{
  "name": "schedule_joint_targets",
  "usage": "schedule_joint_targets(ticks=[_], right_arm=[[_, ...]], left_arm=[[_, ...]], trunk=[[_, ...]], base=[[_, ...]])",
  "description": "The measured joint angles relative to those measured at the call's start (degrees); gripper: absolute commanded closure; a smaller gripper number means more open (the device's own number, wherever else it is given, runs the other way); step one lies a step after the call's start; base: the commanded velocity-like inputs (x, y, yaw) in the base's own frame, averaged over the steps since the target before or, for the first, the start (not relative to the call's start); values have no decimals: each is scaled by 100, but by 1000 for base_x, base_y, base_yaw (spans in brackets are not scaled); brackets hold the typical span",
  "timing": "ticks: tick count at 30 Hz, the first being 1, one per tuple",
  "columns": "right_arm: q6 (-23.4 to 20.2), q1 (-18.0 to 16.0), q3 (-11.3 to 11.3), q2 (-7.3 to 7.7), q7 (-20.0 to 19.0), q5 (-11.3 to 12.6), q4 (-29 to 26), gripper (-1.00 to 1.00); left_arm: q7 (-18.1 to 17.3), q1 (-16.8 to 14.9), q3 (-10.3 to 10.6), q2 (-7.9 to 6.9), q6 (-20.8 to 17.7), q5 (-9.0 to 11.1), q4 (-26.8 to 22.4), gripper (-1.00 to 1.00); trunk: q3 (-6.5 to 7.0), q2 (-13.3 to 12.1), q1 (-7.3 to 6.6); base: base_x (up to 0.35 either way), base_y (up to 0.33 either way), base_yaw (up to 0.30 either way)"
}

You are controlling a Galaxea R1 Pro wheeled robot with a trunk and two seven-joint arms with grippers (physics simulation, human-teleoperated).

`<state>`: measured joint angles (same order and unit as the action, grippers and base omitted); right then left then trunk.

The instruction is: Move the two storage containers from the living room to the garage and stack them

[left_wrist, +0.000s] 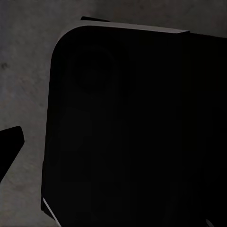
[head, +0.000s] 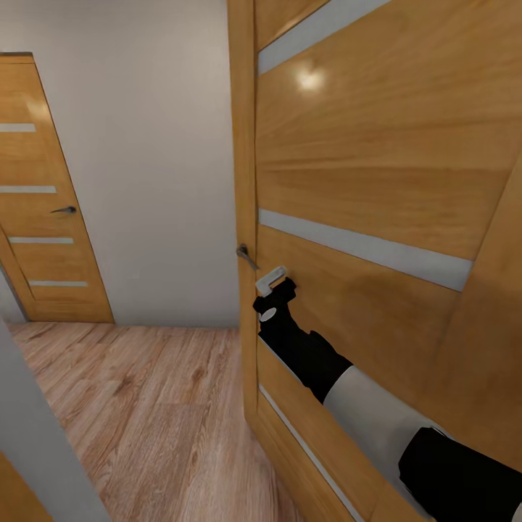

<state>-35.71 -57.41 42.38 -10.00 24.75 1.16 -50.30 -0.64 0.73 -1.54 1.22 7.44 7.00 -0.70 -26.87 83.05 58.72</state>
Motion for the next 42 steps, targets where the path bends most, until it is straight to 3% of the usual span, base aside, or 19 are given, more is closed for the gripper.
schedule_joint_targets(ticks=[24,42], right_arm=[[-43,-1,1,0,-3,-26,49,-100],[-14,2,-7,0,-21,54,56,-100]], left_arm=[[0,0,-5,0,-3,9,0,-100],[0,-2,-1,0,-2,7,-1,-100]], trunk=[[0,0,0],[-1,0,-1]], base=[[2,0,0],[201,59,0]])
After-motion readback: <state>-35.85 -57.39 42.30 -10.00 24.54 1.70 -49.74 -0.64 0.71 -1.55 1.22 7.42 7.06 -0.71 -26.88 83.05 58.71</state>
